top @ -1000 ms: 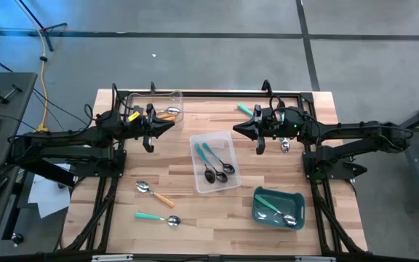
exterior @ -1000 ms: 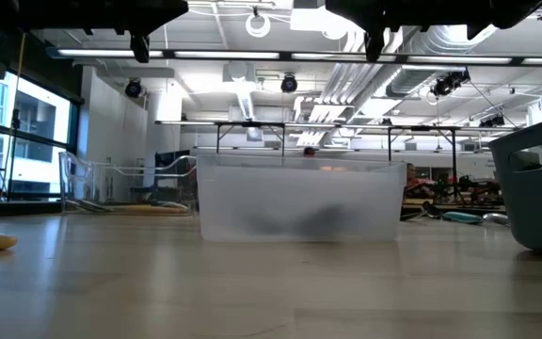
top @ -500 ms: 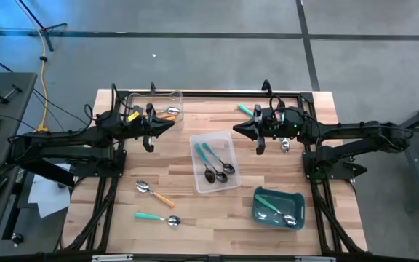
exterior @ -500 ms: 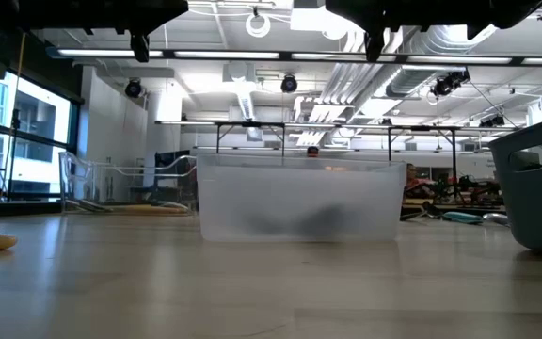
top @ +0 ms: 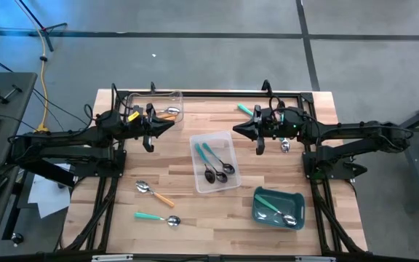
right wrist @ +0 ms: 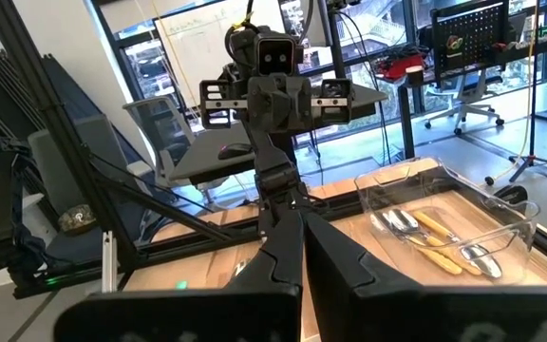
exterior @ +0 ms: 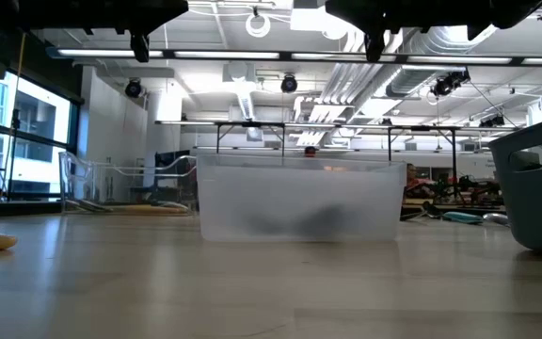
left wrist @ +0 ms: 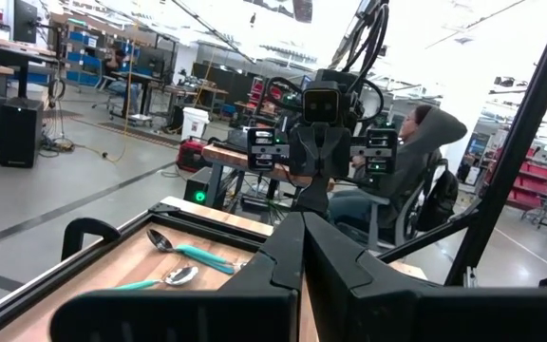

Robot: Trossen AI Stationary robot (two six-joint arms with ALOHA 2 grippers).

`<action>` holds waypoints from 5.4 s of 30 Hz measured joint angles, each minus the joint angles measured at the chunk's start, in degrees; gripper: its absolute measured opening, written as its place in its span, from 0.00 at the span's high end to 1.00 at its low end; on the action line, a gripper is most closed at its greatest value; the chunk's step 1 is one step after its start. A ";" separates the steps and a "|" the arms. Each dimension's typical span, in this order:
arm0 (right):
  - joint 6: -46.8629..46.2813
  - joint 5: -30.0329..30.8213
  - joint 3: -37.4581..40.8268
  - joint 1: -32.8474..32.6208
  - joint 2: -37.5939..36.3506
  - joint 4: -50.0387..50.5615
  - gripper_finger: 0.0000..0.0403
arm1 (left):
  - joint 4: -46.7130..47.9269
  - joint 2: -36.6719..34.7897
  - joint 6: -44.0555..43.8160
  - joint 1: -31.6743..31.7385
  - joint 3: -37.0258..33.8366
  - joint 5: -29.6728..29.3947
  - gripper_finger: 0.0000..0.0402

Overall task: Sort silverware by color (type)
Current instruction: Put the light blue spoon into the blue bin

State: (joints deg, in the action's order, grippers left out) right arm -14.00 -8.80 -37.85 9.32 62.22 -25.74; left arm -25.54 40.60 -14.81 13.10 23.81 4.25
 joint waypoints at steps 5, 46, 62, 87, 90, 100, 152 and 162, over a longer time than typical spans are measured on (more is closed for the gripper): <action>-3.95 3.77 -0.18 0.00 0.00 -0.07 1.00 | -0.02 0.00 -0.06 0.00 0.00 0.00 1.00; -5.01 6.34 -27.36 36.52 39.67 61.73 0.47 | 0.44 0.00 -0.09 0.00 0.00 -0.66 1.00; -5.21 3.78 -27.62 36.28 45.50 63.34 0.47 | 1.58 0.00 -1.14 0.00 0.00 -0.63 1.00; -4.55 5.69 -27.37 36.35 46.12 64.49 0.93 | 1.76 -0.02 -1.43 -0.02 0.00 -3.49 1.00; -4.51 5.59 -27.36 36.35 46.12 64.87 0.96 | 1.75 -0.02 -1.45 -0.02 0.00 -3.71 1.00; -3.90 3.96 -27.08 34.70 39.32 65.44 0.96 | 1.73 -0.02 -1.55 -0.02 0.00 -3.69 1.00; -0.92 9.16 -11.95 -5.38 16.95 2.49 0.96 | 0.71 4.38 1.98 -2.51 0.04 0.09 1.00; -1.49 9.18 -15.50 -6.67 24.39 -6.69 0.96 | -9.14 10.60 4.44 -4.17 0.04 0.07 1.00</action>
State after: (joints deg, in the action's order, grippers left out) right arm -15.49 0.38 -53.34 2.66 86.61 -32.43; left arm -34.68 51.19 -10.37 8.93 23.86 4.32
